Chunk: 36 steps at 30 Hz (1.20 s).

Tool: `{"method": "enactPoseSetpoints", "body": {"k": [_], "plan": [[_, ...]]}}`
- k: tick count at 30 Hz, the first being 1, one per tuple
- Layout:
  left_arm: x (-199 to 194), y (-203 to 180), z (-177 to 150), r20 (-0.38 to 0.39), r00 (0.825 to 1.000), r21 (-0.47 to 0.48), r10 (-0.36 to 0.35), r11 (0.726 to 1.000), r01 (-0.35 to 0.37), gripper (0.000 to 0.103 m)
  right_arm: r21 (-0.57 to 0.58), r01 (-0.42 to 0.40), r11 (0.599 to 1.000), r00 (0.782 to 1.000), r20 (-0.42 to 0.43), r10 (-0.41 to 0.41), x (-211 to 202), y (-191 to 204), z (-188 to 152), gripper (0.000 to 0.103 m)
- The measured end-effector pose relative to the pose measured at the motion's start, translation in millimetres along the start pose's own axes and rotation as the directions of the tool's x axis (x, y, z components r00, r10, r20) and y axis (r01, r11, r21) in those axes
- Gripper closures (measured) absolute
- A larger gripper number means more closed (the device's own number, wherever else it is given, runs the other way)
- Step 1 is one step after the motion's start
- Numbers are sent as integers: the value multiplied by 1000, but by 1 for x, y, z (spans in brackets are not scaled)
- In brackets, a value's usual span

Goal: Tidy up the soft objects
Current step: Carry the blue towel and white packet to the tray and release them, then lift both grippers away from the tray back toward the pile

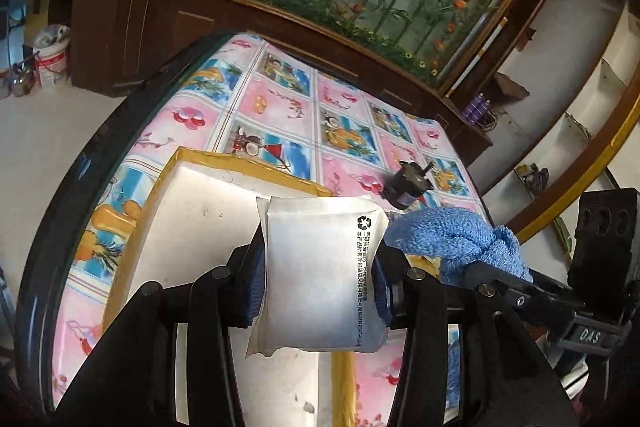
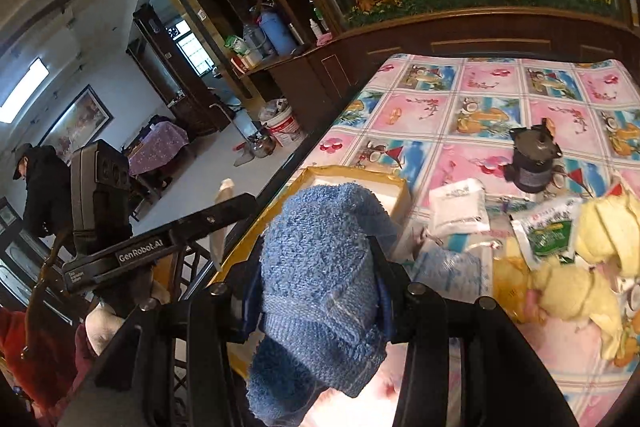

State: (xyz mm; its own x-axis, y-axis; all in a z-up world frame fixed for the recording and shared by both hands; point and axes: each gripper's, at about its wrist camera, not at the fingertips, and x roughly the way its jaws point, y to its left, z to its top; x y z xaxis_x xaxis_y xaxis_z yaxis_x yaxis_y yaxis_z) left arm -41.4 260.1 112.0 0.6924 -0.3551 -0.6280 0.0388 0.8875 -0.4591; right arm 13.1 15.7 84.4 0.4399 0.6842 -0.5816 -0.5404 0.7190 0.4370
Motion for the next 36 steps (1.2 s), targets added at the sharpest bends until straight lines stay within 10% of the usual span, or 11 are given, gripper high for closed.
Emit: {"method": "enactPoseSetpoints", "body": {"k": [19, 28, 33, 36], "plan": [[63, 75, 7, -60, 998, -305, 7, 952, -24, 44, 82, 44, 996, 993, -115, -35, 128, -21, 27, 41], [16, 48, -2, -7, 999, -278, 43, 960, -44, 41, 51, 3, 999, 997, -78, 1, 86, -20, 22, 41], [17, 18, -2, 21, 963, -132, 270, 955, -265, 30, 10, 51, 999, 999, -3, -51, 36, -18, 13, 41], [27, 24, 10, 37, 957, -124, 287, 952, -281, 30, -1, 73, 997, 997, 25, -73, 5, -16, 3, 41]]}}
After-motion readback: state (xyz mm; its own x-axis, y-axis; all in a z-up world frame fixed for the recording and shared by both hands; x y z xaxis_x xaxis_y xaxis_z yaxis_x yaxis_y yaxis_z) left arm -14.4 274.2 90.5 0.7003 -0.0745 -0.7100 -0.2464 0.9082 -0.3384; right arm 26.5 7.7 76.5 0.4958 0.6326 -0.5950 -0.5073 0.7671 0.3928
